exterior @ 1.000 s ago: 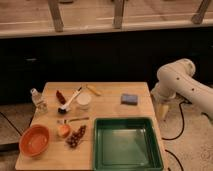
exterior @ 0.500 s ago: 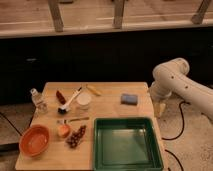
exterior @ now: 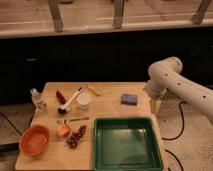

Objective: Place sponge in tray

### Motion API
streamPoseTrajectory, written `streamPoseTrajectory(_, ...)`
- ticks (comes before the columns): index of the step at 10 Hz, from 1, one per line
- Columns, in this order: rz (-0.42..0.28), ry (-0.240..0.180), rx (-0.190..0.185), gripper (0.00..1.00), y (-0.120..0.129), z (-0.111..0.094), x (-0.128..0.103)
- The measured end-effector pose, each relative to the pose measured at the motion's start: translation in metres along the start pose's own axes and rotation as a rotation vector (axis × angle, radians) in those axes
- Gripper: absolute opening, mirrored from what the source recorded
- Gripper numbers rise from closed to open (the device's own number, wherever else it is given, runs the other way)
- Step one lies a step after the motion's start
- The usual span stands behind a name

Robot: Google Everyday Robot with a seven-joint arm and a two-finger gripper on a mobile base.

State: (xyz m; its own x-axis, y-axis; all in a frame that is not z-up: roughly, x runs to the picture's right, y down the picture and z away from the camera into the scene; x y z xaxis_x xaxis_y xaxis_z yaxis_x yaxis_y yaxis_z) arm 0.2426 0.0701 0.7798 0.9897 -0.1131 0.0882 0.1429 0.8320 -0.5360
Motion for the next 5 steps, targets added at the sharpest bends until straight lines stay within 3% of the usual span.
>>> streamPoseTrajectory(5,-0.027,-0.031,-0.012,0.80,-0.014,0.023,-0.007)
